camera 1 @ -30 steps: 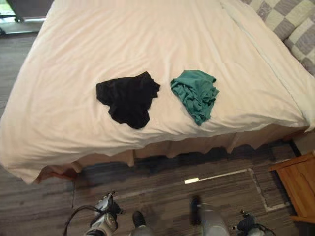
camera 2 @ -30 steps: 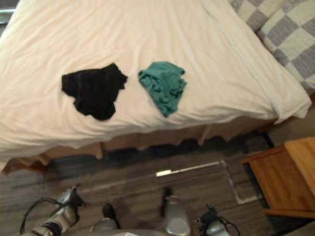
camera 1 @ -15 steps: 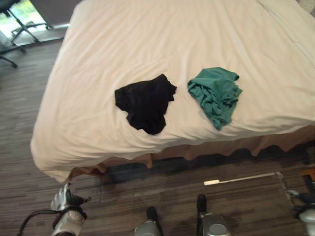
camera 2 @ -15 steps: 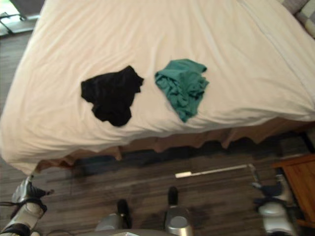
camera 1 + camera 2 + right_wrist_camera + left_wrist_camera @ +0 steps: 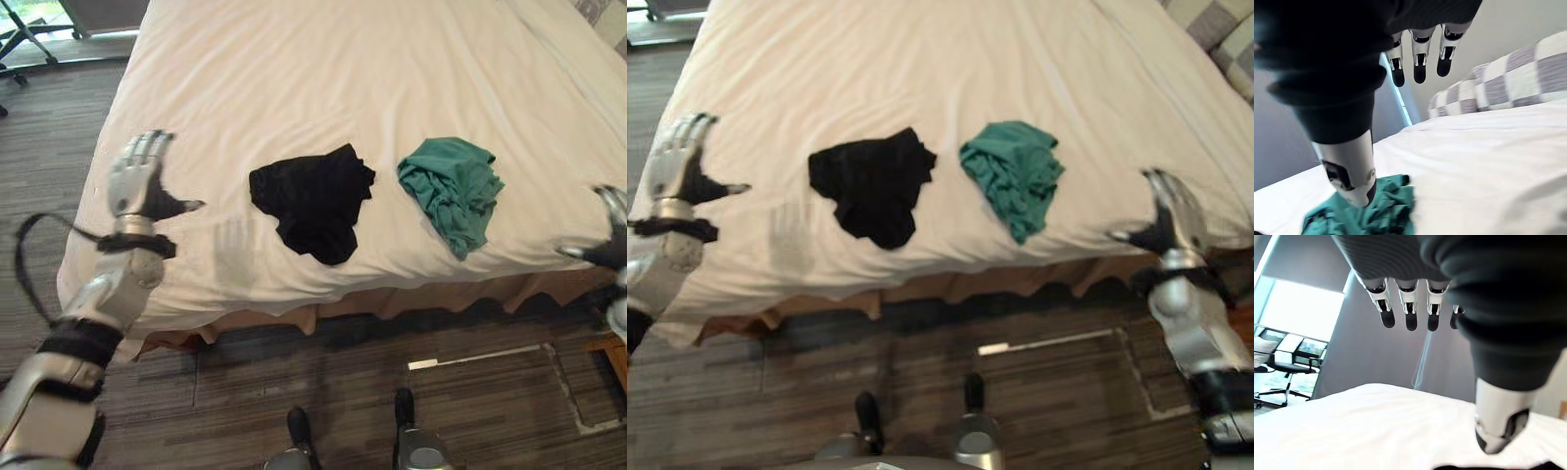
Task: Tidy up the quilt and then pick up the clothes from the bed and put them into the laundry hamper.
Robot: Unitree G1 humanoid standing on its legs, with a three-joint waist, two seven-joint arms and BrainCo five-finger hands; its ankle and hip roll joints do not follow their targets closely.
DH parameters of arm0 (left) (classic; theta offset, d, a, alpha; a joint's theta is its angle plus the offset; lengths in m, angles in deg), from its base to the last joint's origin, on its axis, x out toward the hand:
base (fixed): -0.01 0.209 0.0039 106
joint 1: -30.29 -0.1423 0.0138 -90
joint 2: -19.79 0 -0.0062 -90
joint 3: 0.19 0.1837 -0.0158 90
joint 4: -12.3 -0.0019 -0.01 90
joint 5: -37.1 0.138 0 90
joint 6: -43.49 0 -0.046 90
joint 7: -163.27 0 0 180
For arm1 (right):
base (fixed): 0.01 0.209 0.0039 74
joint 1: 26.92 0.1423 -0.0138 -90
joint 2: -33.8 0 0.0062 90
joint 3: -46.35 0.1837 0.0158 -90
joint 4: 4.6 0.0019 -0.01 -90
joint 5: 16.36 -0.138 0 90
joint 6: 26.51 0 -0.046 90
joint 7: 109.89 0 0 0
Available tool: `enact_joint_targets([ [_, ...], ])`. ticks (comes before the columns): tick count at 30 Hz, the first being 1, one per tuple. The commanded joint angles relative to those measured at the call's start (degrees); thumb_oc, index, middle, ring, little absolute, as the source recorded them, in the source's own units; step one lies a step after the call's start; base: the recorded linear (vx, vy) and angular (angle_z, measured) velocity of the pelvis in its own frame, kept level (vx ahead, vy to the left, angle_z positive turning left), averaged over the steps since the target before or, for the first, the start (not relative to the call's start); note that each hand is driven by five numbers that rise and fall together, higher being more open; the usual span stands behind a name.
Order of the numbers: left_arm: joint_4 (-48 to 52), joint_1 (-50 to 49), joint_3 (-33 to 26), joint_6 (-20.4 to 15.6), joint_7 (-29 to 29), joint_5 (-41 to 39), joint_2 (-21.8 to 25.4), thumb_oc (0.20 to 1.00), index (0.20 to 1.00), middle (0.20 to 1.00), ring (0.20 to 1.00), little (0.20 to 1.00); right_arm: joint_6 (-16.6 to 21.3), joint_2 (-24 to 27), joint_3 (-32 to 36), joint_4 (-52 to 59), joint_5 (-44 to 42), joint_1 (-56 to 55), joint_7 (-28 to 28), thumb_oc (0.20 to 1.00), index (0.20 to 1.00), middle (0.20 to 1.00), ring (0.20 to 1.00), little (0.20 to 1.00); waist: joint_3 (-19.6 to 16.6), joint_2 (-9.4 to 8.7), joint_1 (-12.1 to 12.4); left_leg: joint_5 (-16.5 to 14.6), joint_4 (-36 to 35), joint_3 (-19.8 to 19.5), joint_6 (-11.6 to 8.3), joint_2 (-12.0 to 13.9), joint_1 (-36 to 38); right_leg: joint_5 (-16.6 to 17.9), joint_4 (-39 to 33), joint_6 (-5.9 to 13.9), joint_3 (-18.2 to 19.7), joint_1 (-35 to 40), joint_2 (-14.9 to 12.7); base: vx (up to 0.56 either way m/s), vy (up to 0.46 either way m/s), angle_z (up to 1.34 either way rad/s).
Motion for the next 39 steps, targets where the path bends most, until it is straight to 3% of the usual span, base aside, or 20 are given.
enact_joint_targets([
  [1, -7.63, 9.28, 1.02, 2.54, -0.02, 5.34, -1.87, 1.0, 1.0, 1.0, 1.0, 1.0, 0.44, 2.3, -0.21, 1.62, 0.75, 5.15, -0.86, 1.0, 1.0, 1.0, 1.0, 1.0, 2.65, -1.22, -0.37, -4.06, 1.82, 1.52, -4.4, 2.98, 1.64, -3.72, 3.25, 6.25, 2.65, -4.4, -1.84, -0.06, -0.007, -0.07],
  [5, -13.32, 17.57, 6.04, 3.83, 0.51, 6.32, -3.77, 1.0, 1.0, 1.0, 1.0, 1.0, 0.67, 2.12, -2.09, 2.58, 0.26, 8.37, -1.45, 1.0, 1.0, 1.0, 1.0, 1.0, 4.77, -1.18, -1.12, -3.26, 2.61, 1.91, -4.6, 3.25, -1.78, -2.91, 3.43, 6.34, 3.35, -7.74, -1.71, -0.07, -0.021, -0.16],
  [13, -33.7, 33.09, 15.17, 4.72, 2.5, 9.28, -7.76, 1.0, 1.0, 1.0, 1.0, 1.0, 4.58, 0.48, -3.4, 8.82, -1.9, 9.86, -2.66, 1.0, 1.0, 1.0, 1.0, 1.0, 9.97, -1.95, -5.3, -0.94, 2.42, 4.92, -5.09, 4.53, -8.67, -0.14, 3.24, 6.8, 4.44, -16.21, -1.0, -0.06, -0.008, -0.12],
  [14, -35.03, 33.53, 15.36, 4.66, 3.14, 9.12, -8.28, 0.576, 0.576, 0.576, 0.576, 0.576, 4.76, 0.46, -3.5, 9.38, -2.11, 10.07, -2.73, 1.0, 1.0, 1.0, 1.0, 1.0, 10.35, -2.28, -5.69, -0.71, 2.41, 5.16, -5.12, 4.58, -9.09, 0.14, 3.25, 6.8, 4.47, -16.73, -0.9, -0.04, 0.0, -0.14],
  [16, -37.15, 33.23, 14.47, 3.95, 4.06, 8.11, -9.88, 0.2, 0.2, 0.2, 0.2, 0.2, 5.23, 0.09, -3.26, 10.62, -2.17, 10.65, -3.07, 1.0, 1.0, 1.0, 1.0, 1.0, 10.78, -2.68, -5.96, -0.56, 1.69, 5.52, -5.42, 5.13, -9.33, 0.47, 3.28, 6.8, 4.47, -17.72, -0.44, -0.02, -0.007, -0.1],
  [22, -31.45, 25.45, 9.89, 0.36, 4.26, -0.38, -14.06, 0.2, 0.2, 0.2, 0.2, 0.2, 3.62, 0.17, -6.5, 9.21, 1.12, 15.36, -4.94, 1.0, 1.0, 1.0, 1.0, 1.0, 9.4, -3.18, -4.12, -0.19, 0.62, 5.09, -5.94, 6.13, -8.83, 0.7, 2.65, 6.8, 3.34, -17.42, -0.2, 0.03, -0.044, -0.01],
  [29, -6.51, 2.21, 4.08, -5.16, 5.26, -9.33, -12.16, 0.2, 0.2, 0.2, 0.2, 0.2, -0.82, 3.92, -16.06, -4.36, 1.79, 27.79, -4.53, 1.0, 1.0, 1.0, 1.0, 1.0, 7.84, -2.02, 2.73, 0.27, -0.03, 1.81, -6.96, 6.26, -7.53, -0.38, 1.65, 6.41, 0.6, -13.38, -0.82, 0.05, -0.095, 0.11],
  [34, -0.39, -15.17, -6.84, -7.19, 5.45, -17.18, -10.63, 0.2, 0.2, 0.2, 0.2, 0.2, -3.65, 4.46, -20.63, -17.84, -0.68, 36.35, -4.39, 1.0, 1.0, 1.0, 1.0, 1.0, 8.61, -0.02, 6.84, 1.66, -0.34, -0.67, -7.51, 5.91, -8.16, -0.92, 1.97, 5.7, -1.59, -12.37, -1.09, 0.02, -0.076, 0.33],
  [36, -1.2, -23.34, -13.14, -6.97, 5.21, -23.58, -12.99, 0.2, 0.2, 0.2, 0.2, 0.2, -4.88, 5.14, -22.71, -26.07, -2.39, 40.79, -3.1, 1.0, 1.0, 1.0, 1.0, 1.0, 9.65, 1.61, 9.22, 2.13, -0.34, -1.86, -7.82, 5.67, -8.74, -1.59, 2.61, 5.45, -2.62, -12.26, -1.13, -0.01, -0.087, 0.22],
  [37, -1.12, -23.46, -13.36, -6.95, 5.24, -23.6, -13.03, 0.2, 0.2, 0.2, 0.2, 0.2, -4.82, 5.06, -23.06, -26.25, -2.46, 41.18, -3.12, 1.0, 1.0, 1.0, 1.0, 1.0, 9.63, 1.62, 9.01, 2.41, -0.34, -1.91, -7.77, 5.62, -8.98, -1.38, 2.61, 5.38, -2.63, -12.47, -1.18, -0.03, -0.075, 0.15],
  [39, -2.67, -29.01, -17.14, -7.55, 5.56, -28.03, -14.36, 0.2, 0.2, 0.2, 0.2, 0.2, -6.01, 5.01, -26.56, -39.44, -4.45, 47.29, -1.13, 1.0, 1.0, 1.0, 1.0, 1.0, 10.63, 3.42, 11.16, 3.1, -0.34, -3.22, -8.15, 5.58, -10.02, -2.41, 4.01, 4.85, -3.89, -12.78, -1.2, -0.06, -0.056, 0.24],
])
